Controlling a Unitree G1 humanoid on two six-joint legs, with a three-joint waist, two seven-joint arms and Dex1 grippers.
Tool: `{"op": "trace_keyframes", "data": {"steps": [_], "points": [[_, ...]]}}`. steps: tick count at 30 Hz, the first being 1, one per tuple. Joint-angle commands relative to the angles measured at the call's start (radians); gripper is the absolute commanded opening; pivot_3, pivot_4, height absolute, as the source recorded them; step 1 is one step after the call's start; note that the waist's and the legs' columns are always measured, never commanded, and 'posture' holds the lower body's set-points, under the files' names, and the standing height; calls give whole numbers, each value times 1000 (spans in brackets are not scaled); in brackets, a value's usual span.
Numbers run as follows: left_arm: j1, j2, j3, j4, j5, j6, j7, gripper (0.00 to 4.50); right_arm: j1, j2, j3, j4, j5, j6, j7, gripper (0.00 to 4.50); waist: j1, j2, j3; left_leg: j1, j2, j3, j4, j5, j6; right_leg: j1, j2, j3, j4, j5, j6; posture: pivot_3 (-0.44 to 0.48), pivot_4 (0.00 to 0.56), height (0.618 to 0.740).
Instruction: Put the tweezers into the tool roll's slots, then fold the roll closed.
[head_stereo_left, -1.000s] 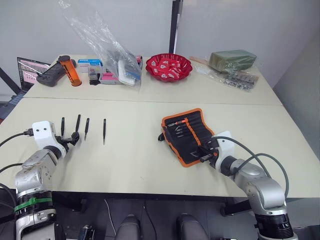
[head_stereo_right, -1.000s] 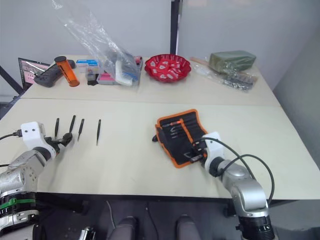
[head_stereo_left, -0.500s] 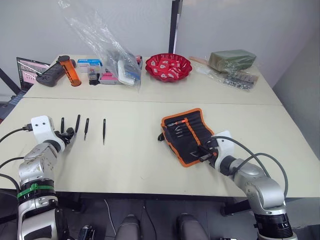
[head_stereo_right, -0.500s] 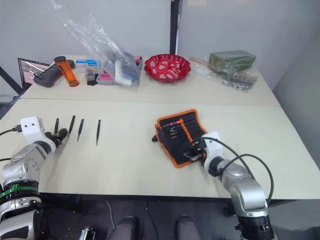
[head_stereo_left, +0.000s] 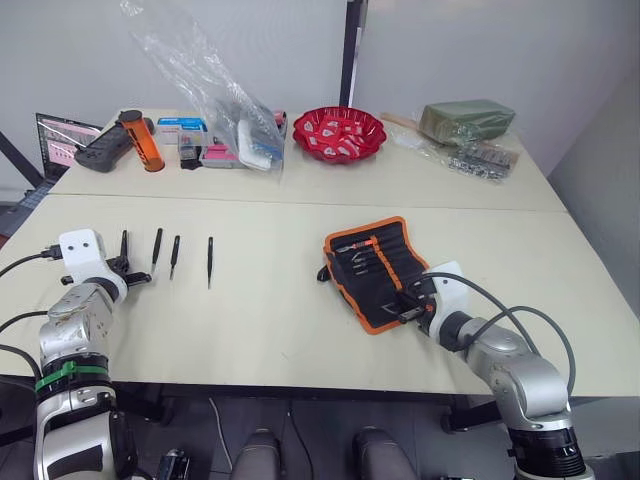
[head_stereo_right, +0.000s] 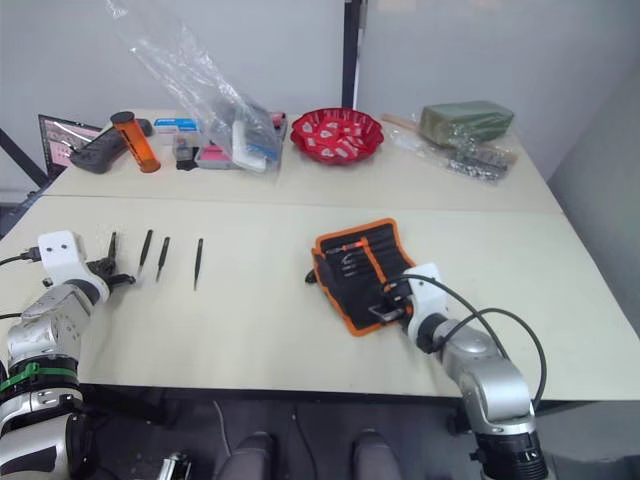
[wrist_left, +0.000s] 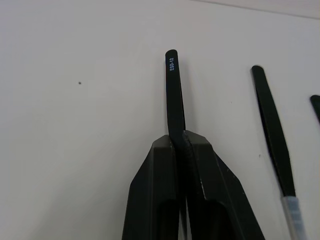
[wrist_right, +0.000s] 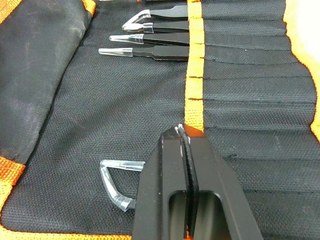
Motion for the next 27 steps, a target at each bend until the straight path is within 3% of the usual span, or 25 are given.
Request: {"op": "trace_keyframes", "data": {"steps": [1, 6, 15, 27], "points": [[-53, 31, -9, -68, -4, -84, -52, 15, 3, -3, -9, -16, -5, -5, -6, 0, 1, 0, 0, 0, 0, 0, 0, 0, 0, 0, 0, 0, 0, 0, 0, 0, 150, 735], [-148, -13, -91, -157, -74, -63, -234, 15, 12, 5, -16, -38, -2, -1, -23, 0, 6, 0, 0, -1, 0, 0, 0, 1, -1, 0, 0, -1, -1, 0, 0, 0, 150, 735], [-326, -28, -389, -249, -130, 116, -677, 15, 38, 43, -75, -153, 19, -12, -80, 0, -6, 1, 1, -3, 0, -1, 0, 1, -1, -1, 0, -1, -1, 0, 0, 0, 150, 735], [-515, -159, -694, -136, 26, 116, -909, 15, 54, 33, -61, -130, -6, -29, -86, 0, -3, 1, 2, -5, 0, -1, 0, 1, -1, -2, 1, -1, -2, -1, 1, 0, 150, 735]]}}
